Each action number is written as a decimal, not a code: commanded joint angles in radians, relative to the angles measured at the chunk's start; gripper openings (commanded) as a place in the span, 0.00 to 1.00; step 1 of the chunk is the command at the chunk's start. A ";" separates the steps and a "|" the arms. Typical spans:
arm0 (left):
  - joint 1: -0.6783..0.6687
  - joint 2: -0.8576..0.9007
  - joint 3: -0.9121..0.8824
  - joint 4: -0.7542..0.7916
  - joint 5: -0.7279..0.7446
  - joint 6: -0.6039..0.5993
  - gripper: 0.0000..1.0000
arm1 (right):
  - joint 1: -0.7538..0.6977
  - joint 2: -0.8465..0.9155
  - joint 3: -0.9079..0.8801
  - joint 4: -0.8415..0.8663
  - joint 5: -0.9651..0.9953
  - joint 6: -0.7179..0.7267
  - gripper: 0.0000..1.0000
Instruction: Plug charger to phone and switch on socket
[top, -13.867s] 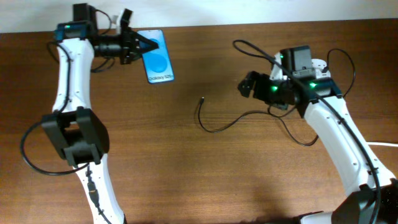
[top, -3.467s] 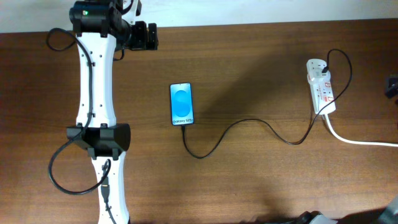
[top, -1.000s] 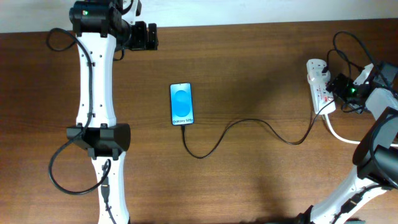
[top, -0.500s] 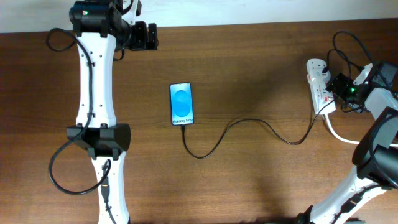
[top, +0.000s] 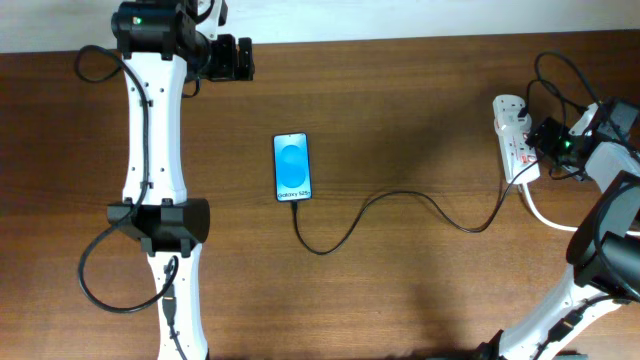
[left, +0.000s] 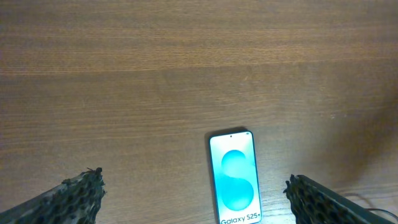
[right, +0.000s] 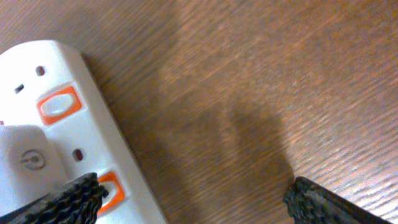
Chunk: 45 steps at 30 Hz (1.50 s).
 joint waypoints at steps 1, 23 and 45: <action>0.005 -0.021 0.013 0.001 -0.007 0.006 0.99 | 0.009 0.032 -0.006 -0.011 0.061 0.002 0.98; 0.005 -0.021 0.013 0.001 -0.007 0.006 0.99 | 0.076 0.032 -0.006 -0.066 0.012 -0.031 0.98; 0.005 -0.021 0.013 0.001 -0.007 0.006 0.99 | 0.017 0.015 0.023 -0.158 -0.037 -0.031 0.98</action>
